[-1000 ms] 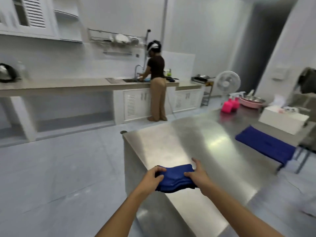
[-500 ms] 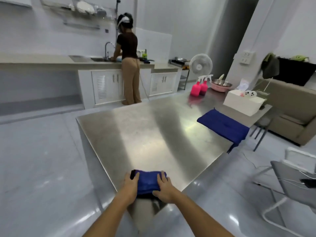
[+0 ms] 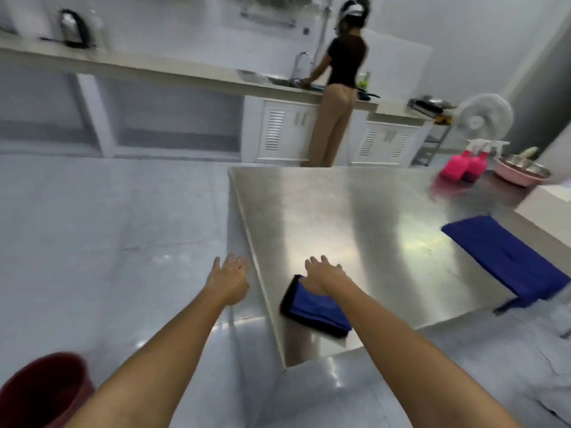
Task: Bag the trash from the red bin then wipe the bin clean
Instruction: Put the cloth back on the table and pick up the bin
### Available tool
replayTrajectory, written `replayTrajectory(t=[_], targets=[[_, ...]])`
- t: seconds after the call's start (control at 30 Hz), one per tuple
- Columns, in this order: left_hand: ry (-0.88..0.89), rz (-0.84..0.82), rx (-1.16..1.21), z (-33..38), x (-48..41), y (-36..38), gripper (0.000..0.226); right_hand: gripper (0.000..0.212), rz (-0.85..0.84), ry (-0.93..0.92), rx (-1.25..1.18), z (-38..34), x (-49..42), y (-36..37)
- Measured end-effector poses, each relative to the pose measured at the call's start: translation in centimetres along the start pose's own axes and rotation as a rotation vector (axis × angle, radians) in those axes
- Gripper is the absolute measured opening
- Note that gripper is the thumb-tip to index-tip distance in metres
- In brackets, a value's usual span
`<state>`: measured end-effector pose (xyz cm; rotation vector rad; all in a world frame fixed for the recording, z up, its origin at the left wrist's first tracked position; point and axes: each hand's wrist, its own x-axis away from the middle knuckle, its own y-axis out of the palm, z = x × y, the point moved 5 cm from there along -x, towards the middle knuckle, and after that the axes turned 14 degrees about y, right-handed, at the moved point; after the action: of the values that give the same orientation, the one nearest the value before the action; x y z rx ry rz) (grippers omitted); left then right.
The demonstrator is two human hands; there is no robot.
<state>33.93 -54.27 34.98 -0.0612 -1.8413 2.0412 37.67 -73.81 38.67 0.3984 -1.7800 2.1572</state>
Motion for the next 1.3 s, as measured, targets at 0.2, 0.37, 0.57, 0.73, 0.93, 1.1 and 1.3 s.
replayTrajectory(t=[0.2,0.37,0.57,0.73,0.93,1.1,1.3], targets=[[-0.361,-0.026,0.158,-12.5,10.4,3.4,0.056,0.057,0.074,-0.223,-0.053,-12.8,0.4,-1.2],[-0.695,-0.090,0.246,-25.5,23.6,11.1,0.053,0.062,0.049,-0.562,0.054,-32.3,2.3,2.8],[-0.896,-0.065,0.234,-39.3,29.3,24.2,0.056,0.067,0.040,-0.612,-0.007,-52.0,-1.6,14.0],[-0.924,-0.051,0.079,-48.2,30.4,37.3,0.061,0.070,0.079,-0.653,-0.012,-65.6,-5.2,27.4],[-0.947,-0.080,0.155,-54.2,29.5,51.7,0.067,0.073,0.107,-0.698,-0.002,-74.6,-8.8,41.6],[-1.033,-0.002,0.573,-55.6,29.3,60.3,0.087,0.081,-0.074,-0.561,-0.069,-75.7,-11.4,50.2],[-1.024,0.152,0.716,-54.7,28.3,62.5,0.089,0.084,-0.194,-0.520,-0.221,-74.6,-12.0,51.0]])
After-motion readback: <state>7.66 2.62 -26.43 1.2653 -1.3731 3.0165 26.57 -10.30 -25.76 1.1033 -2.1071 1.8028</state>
